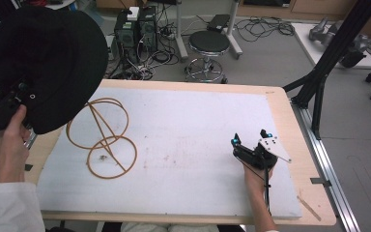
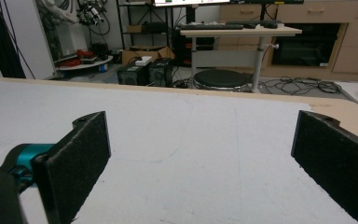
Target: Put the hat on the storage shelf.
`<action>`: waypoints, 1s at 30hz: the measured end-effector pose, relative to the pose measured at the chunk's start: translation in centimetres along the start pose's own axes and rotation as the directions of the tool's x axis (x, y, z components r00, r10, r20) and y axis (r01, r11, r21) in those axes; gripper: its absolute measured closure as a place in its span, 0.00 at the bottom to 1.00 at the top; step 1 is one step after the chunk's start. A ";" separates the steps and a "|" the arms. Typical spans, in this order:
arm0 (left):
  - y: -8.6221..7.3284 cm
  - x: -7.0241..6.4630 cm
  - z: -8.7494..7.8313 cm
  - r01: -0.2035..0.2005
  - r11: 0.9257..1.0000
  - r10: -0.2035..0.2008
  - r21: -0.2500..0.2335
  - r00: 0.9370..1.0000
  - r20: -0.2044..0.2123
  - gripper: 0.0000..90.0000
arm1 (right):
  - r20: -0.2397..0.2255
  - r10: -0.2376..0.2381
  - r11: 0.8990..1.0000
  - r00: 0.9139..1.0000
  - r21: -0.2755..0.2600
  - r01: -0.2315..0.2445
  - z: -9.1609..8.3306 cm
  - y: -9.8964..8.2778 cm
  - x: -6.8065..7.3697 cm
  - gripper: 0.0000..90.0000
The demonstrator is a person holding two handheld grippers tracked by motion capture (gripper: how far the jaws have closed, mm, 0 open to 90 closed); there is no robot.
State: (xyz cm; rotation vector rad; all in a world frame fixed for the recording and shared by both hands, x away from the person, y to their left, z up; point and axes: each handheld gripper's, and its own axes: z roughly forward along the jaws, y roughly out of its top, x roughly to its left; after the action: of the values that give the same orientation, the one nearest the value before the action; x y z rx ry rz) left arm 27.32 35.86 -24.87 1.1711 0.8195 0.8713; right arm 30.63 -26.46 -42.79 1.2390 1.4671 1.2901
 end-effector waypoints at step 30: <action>-3.4 -3.6 0.3 -0.049 0.981 0.003 0.188 0.972 0.233 0.98 | -0.012 -0.007 1.000 1.000 -0.005 0.007 0.0 0.0 0.2 0.04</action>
State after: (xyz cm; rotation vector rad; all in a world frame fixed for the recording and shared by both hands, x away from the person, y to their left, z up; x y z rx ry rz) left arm 26.51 32.01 -27.85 1.4276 0.7086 0.6706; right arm 30.63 -26.21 -42.78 1.2239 1.4748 1.2984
